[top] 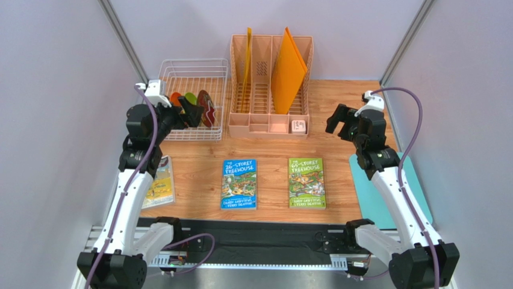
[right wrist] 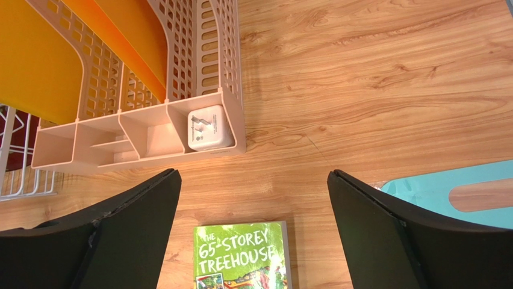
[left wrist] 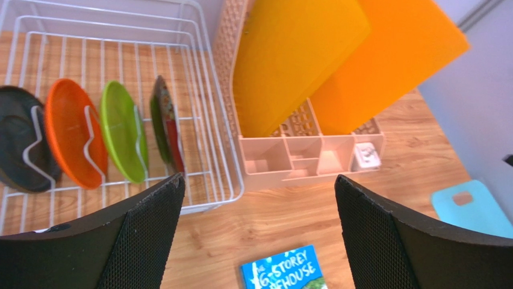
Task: Unload the plates from the dish rack
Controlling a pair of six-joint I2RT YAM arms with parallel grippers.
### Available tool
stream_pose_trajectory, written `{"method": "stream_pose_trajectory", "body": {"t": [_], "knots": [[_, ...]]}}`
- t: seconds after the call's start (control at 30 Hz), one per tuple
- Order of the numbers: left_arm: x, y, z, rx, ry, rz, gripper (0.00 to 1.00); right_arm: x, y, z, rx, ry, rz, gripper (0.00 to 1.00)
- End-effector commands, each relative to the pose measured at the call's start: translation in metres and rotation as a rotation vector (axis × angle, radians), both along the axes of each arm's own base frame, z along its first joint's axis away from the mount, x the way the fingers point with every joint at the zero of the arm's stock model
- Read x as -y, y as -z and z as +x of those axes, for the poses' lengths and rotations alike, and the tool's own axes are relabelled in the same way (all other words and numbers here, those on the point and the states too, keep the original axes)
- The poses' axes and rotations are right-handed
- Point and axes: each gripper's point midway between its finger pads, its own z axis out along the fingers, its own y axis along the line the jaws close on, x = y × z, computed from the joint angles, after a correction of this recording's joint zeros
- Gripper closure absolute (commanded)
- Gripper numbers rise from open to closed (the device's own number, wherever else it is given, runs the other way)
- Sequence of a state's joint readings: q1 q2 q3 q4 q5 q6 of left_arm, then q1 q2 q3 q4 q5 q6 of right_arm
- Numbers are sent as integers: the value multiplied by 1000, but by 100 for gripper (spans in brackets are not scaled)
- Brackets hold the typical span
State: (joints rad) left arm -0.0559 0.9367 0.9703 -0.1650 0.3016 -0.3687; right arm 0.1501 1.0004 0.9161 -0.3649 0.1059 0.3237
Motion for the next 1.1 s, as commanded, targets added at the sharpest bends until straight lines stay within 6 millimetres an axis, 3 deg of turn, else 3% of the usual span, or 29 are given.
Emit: {"method": "stream_pose_trajectory", "body": {"t": [0.0, 0.17, 0.3, 0.37, 0.47, 0.53, 0.87, 0.93, 1.07], "knots": [[-19, 4, 16, -24, -75, 112, 0, -1, -16, 5, 27, -14, -26, 0], [-26, 20, 37, -77, -96, 173, 0, 2, -7, 6, -6, -1, -36, 0], [-38, 52, 62, -171, -151, 223, 1, -1, -1, 7, -26, -17, -36, 0], [-42, 59, 70, -188, -172, 233, 1, -3, -1, 8, -31, -20, -28, 0], [-47, 83, 86, -236, -203, 237, 1, -11, 2, 7, -42, -72, -22, 5], [-48, 88, 94, -235, -214, 234, 3, -12, 6, 6, -55, -75, -18, 5], [-24, 105, 131, -221, -166, 180, 10, -13, 21, 14, -98, -64, -7, 5], [-19, 103, 139, -207, -159, 183, 12, -14, 24, 15, -105, -69, -7, 6], [-13, 117, 156, -235, -164, 203, 19, -15, 27, 18, -117, -69, -5, 7]]}}
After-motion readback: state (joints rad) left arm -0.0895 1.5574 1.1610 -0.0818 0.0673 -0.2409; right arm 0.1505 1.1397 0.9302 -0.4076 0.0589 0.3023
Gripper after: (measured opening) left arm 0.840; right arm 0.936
